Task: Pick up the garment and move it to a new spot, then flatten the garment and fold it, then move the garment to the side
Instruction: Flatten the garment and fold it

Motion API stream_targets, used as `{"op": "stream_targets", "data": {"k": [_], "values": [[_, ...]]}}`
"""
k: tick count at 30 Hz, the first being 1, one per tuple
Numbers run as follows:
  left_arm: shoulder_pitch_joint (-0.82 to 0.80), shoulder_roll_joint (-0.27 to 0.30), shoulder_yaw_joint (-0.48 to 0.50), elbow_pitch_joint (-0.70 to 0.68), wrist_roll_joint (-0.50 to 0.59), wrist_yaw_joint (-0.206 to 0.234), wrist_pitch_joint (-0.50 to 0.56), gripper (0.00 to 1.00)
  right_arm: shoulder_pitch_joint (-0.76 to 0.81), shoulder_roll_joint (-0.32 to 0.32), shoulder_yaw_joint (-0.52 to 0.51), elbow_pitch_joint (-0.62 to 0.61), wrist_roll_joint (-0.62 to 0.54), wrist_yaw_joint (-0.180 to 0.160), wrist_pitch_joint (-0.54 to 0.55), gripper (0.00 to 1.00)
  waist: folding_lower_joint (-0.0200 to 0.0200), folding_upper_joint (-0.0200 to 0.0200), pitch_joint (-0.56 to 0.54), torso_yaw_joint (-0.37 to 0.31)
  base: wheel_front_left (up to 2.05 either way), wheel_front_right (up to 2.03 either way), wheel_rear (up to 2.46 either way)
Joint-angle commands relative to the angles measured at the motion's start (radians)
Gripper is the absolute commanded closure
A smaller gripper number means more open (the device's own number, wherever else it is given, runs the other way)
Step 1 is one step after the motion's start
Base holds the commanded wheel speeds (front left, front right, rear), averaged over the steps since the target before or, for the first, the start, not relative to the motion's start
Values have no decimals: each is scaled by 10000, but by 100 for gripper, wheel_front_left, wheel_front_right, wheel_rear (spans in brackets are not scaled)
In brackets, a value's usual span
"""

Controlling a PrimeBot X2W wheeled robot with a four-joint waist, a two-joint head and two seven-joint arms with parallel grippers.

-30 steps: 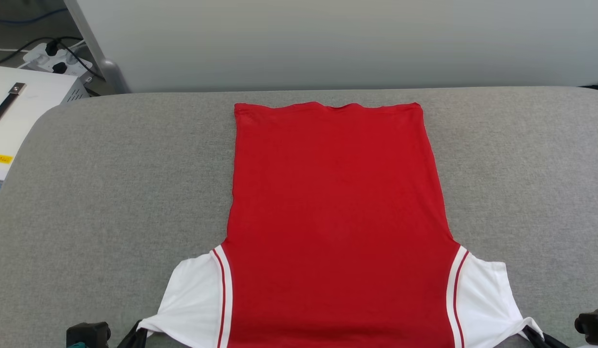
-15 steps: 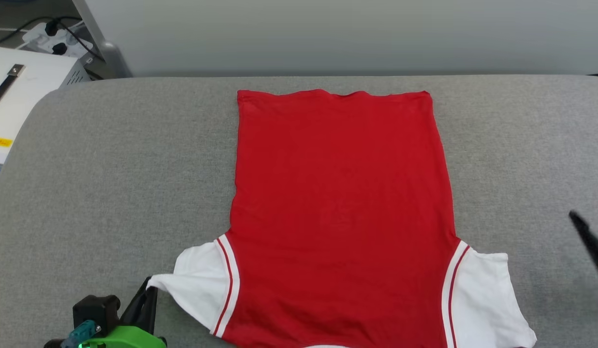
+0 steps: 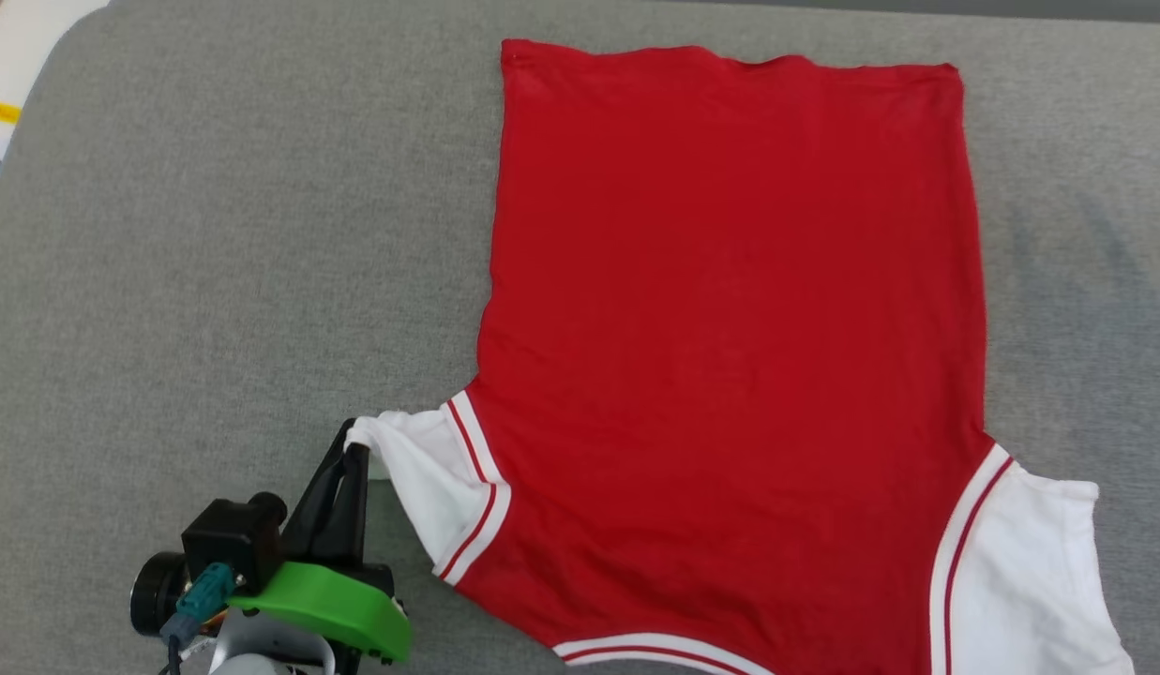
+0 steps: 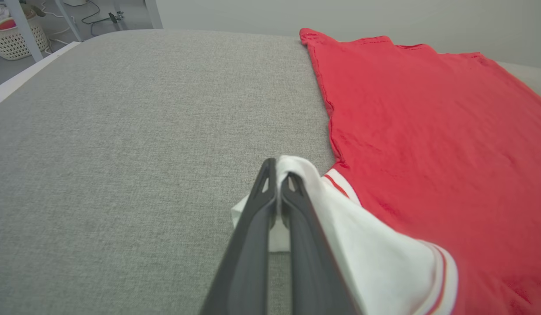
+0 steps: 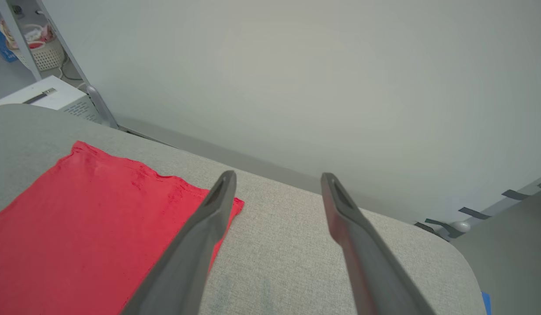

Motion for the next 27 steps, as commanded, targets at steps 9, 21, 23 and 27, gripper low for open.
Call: {"op": "stream_targets", "data": {"k": [9,21,23,27], "values": [[-683,-726,77,-672,945,-140,-59,100,-3915,1203,1372,3001,-350,-9,5441,0,0,0,2636,1566,0,0,0],[-880,-1208,130,-1166,1701,-275,-59,100,-4286,1985,1586,5210,-1740,-9,6329,0,0,0,3368,2068,0,0,0],[-862,-1258,171,-1178,1758,-281,-59,100,-3985,1959,1637,5359,-1692,-9,6442,0,0,0,3374,2072,0,0,0],[-811,-1338,260,-1168,1815,-341,-59,100,-3589,1890,1714,5332,-1480,-9,6595,22,0,0,3353,2034,0,0,0]]}}
